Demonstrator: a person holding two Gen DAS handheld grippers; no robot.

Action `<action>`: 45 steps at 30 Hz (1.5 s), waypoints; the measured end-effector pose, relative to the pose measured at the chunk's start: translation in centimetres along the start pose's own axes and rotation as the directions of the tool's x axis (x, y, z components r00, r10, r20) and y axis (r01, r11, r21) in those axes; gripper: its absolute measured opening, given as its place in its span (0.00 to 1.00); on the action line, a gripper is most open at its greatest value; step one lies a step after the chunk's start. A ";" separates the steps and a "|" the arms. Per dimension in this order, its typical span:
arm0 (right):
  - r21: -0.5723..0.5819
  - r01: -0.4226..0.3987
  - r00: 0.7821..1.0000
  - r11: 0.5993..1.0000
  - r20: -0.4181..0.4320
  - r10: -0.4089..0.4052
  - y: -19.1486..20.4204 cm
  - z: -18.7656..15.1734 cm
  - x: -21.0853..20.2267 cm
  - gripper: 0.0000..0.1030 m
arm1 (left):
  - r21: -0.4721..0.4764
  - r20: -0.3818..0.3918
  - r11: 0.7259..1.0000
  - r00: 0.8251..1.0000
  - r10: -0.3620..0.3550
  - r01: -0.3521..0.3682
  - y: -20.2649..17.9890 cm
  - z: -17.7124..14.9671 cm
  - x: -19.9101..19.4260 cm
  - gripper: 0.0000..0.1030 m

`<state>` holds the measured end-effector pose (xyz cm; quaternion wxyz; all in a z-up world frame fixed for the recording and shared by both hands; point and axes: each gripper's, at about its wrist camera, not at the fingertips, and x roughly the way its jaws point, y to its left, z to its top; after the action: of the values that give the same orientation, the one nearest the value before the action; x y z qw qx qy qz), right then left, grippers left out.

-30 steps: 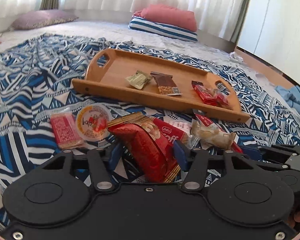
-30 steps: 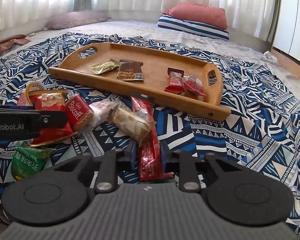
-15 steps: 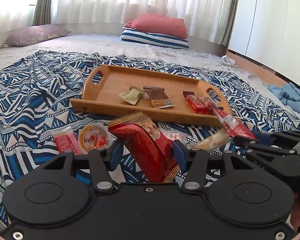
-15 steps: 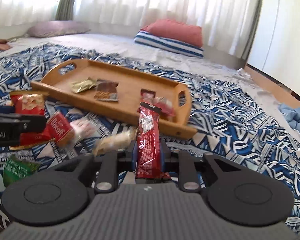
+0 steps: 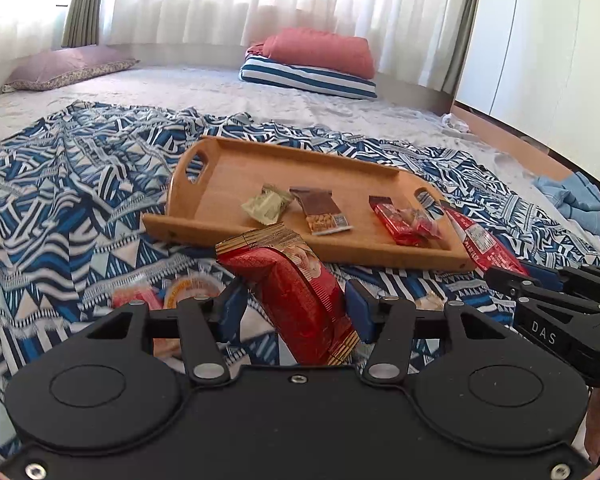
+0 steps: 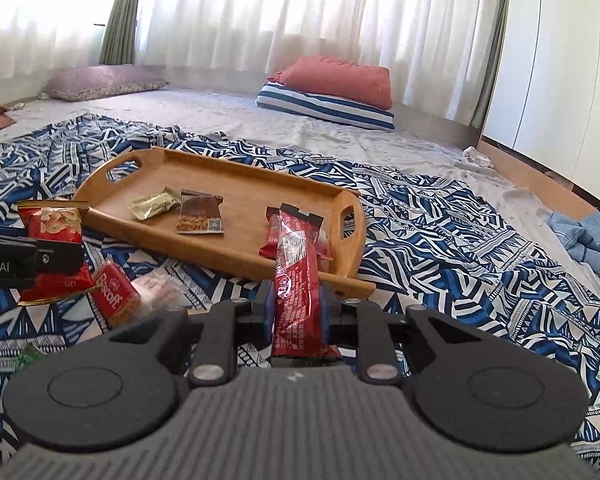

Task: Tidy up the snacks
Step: 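Carry the red chip bag and red bar over the wooden tray with both tools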

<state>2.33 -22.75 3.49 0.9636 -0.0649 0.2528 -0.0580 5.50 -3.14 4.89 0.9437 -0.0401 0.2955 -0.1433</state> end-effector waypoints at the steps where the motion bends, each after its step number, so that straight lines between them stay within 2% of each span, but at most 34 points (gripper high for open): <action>1: 0.008 -0.002 1.000 1.000 0.000 0.002 0.0 0.2 0.1 0.25 | 0.004 0.003 1.000 1.000 0.001 -0.001 0.1 0.3 0.1 0.49; 5: 0.045 -0.011 1.000 0.999 -0.001 0.011 -0.3 1.0 0.7 0.25 | 0.001 0.006 1.000 1.000 -0.011 0.011 0.7 2.0 0.5 0.49; 12: 0.108 -0.039 0.999 0.993 0.009 0.038 -0.8 3.2 2.1 0.25 | 0.049 0.010 0.998 0.999 -0.037 0.037 1.9 5.4 1.9 0.49; 18: 0.145 -0.064 0.998 0.987 -0.003 0.066 -0.9 5.1 4.2 0.25 | -0.009 -0.039 0.996 0.995 -0.088 0.088 4.4 9.1 5.0 0.49; 24: 0.203 -0.086 0.995 0.975 -0.037 0.096 -0.8 6.3 7.2 0.25 | 0.042 -0.092 0.995 0.992 -0.087 0.091 6.0 11.5 8.9 0.49; 34: 0.208 -0.097 0.991 0.973 -0.068 0.113 0.8 6.7 11.7 0.25 | 0.128 -0.177 0.980 0.976 -0.126 0.150 6.8 11.9 14.4 0.50; 41: 0.199 -0.095 0.988 0.975 -0.100 0.117 1.7 6.3 13.8 0.26 | 0.171 -0.228 0.968 0.963 -0.143 0.184 7.5 12.0 16.4 0.50; 45: 0.191 -0.095 0.987 0.977 -0.107 0.117 2.1 6.1 14.5 0.26 | 0.158 -0.236 0.972 0.963 -0.131 0.171 8.1 12.2 17.0 0.50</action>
<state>18.04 -22.16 1.52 0.9505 0.0423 0.3060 -0.0333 27.78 -0.47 4.33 0.8904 0.0378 0.3820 -0.2446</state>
